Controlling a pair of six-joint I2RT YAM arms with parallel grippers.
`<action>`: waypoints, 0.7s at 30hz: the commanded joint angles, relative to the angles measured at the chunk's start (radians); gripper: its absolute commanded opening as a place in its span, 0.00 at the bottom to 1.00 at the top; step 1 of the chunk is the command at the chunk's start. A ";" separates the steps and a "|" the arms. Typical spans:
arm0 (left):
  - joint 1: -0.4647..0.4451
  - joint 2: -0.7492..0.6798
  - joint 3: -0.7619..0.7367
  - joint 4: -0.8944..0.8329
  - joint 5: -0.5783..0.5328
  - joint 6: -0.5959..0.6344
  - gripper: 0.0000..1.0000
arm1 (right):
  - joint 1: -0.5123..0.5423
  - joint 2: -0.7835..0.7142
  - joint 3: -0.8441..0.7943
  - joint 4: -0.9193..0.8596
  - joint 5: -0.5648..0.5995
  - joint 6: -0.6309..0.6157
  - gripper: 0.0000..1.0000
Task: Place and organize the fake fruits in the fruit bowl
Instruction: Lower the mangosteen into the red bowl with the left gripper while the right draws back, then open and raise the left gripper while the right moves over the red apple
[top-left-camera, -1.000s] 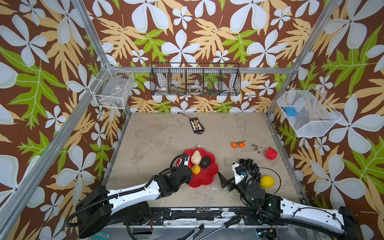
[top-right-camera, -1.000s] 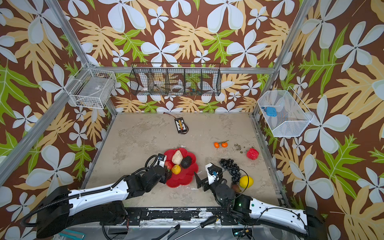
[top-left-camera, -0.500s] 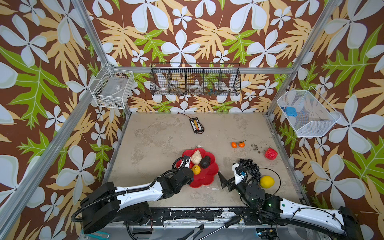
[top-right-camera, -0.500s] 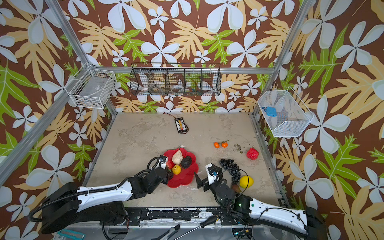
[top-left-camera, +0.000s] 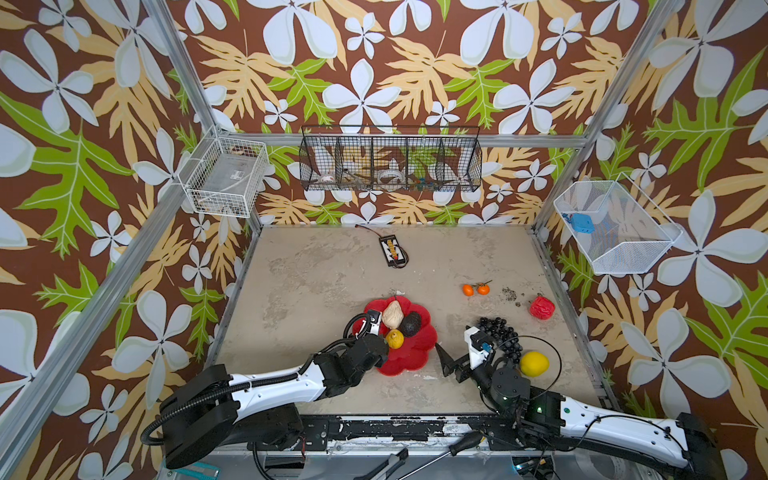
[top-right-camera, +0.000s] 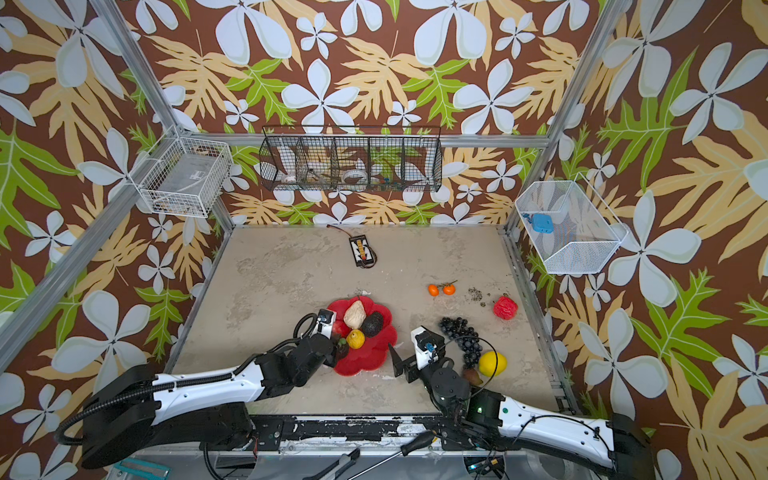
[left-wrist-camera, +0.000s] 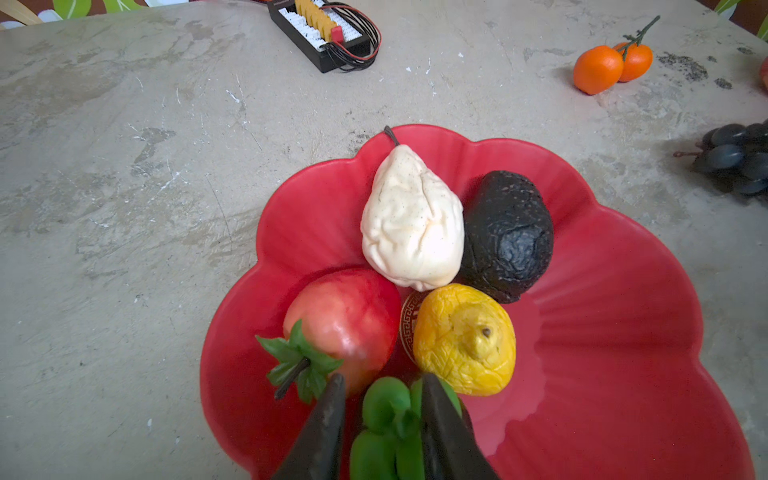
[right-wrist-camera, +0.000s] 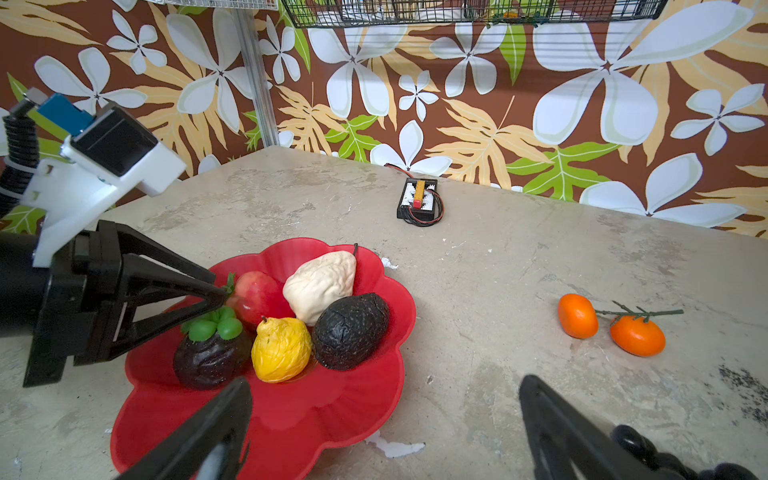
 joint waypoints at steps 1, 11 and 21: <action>0.000 -0.016 0.001 -0.013 -0.017 -0.004 0.33 | 0.000 -0.001 0.002 0.013 0.009 0.006 1.00; -0.001 -0.164 -0.017 -0.042 -0.033 -0.041 0.40 | -0.001 0.022 0.103 -0.163 0.086 0.130 1.00; 0.002 -0.744 -0.200 -0.087 -0.160 -0.101 0.65 | -0.196 0.234 0.427 -0.683 -0.010 0.392 0.99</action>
